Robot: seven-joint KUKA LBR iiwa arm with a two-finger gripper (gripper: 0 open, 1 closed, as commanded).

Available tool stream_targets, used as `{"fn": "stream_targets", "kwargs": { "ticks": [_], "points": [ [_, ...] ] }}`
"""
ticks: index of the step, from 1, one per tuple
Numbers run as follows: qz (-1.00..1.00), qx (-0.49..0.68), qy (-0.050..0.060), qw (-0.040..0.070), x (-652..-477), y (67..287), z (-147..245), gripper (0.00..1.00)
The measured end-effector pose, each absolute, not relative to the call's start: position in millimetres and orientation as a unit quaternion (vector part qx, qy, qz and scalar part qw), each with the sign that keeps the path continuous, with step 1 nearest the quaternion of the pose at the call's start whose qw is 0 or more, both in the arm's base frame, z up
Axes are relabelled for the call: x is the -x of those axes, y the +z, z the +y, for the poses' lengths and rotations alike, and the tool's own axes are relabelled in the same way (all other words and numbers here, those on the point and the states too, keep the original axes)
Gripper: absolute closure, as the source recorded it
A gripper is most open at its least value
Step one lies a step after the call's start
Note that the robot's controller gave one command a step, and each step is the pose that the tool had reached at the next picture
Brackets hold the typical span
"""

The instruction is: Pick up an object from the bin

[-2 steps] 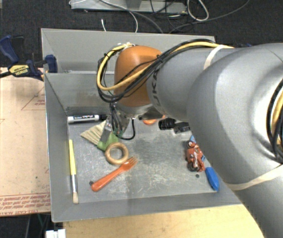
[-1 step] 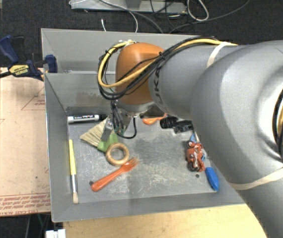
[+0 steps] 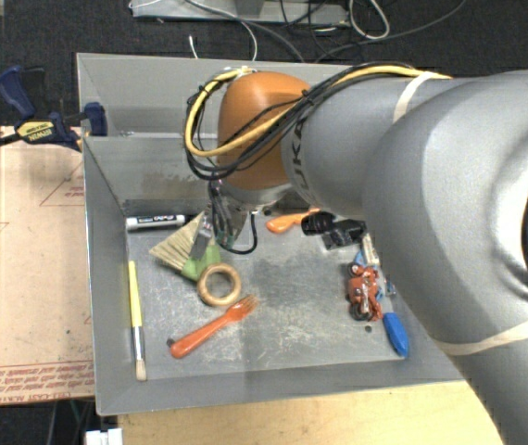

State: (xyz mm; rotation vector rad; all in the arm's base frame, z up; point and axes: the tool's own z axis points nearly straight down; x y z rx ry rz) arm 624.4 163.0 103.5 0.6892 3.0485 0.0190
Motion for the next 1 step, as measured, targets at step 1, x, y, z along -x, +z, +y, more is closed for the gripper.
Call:
{"fn": "stream_targets", "kwargs": {
  "ticks": [1],
  "points": [
    [0.975, -0.221, 0.006, 0.008, -624.4, 115.2, 163.0, 1.0]
  ]
}}
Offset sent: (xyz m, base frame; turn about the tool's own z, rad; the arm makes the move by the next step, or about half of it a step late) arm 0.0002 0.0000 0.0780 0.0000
